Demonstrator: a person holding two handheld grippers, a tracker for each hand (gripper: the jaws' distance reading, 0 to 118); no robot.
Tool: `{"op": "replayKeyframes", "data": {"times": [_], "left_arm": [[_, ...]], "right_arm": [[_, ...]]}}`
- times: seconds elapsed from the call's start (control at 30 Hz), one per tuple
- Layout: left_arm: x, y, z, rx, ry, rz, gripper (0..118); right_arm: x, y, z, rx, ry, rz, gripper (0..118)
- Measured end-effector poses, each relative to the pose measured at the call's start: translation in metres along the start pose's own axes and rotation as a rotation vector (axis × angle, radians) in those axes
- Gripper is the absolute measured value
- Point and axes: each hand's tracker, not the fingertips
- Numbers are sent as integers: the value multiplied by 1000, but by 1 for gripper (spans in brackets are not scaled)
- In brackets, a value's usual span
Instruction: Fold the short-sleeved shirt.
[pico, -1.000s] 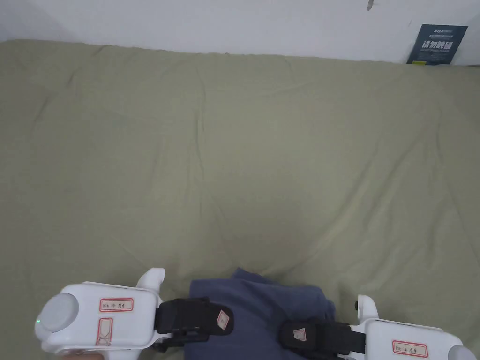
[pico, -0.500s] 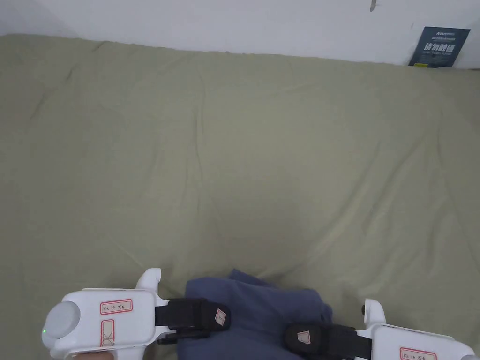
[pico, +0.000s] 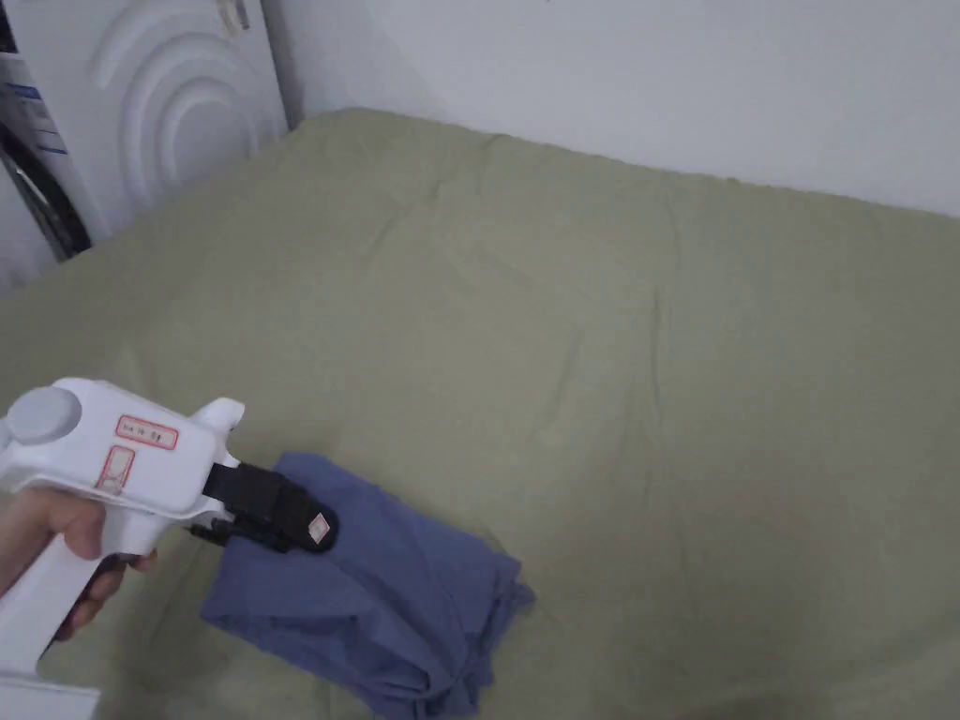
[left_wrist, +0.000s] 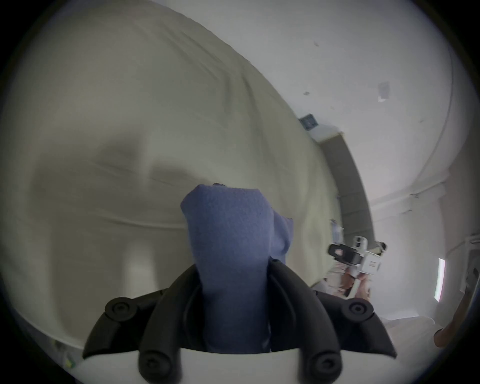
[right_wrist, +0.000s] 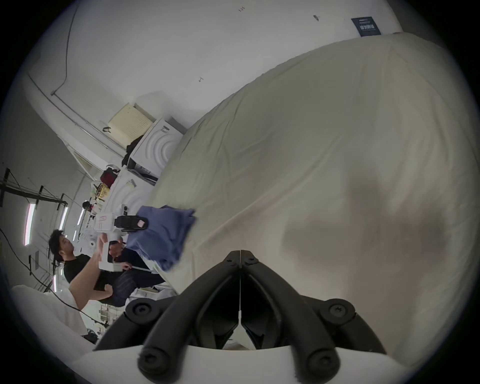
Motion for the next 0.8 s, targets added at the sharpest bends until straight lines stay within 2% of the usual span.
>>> {"op": "replayKeyframes", "data": {"times": [0.1, 0.23, 0.47, 0.5, 0.53, 0.57, 0.6, 0.63, 0.77, 0.8], "left_arm": [[-33, 32, 22, 7, 43, 10, 26], [-61, 57, 22, -9, 28, 36, 26], [-84, 50, 20, -31, 18, 64, 26], [-85, 49, 22, -24, 10, 55, 32], [-89, 49, 25, 0, 37, 47, 66], [-89, 48, 29, 48, 93, 39, 106], [-87, 48, 32, 66, 116, 38, 118], [-91, 53, 45, 156, 137, 51, 115], [-74, 53, 58, 215, 151, 0, 118], [-33, 37, 67, 217, 167, -27, 118]], "right_arm": [[2, 0, 1, 25, -16, -27, 1], [13, 4, -1, 33, -48, -64, 1], [7, 19, -4, 40, -59, -50, 1], [6, 21, -4, 42, -54, -44, 1], [5, 23, -5, 41, -49, -42, 1], [4, 23, -5, 45, -46, -40, 1], [4, 24, -4, 49, -43, -39, 1], [4, 23, -5, 54, -36, -39, 1], [-2, 17, 0, 78, -36, -41, 1], [-3, 16, 1, 83, -35, -39, 1]]}}
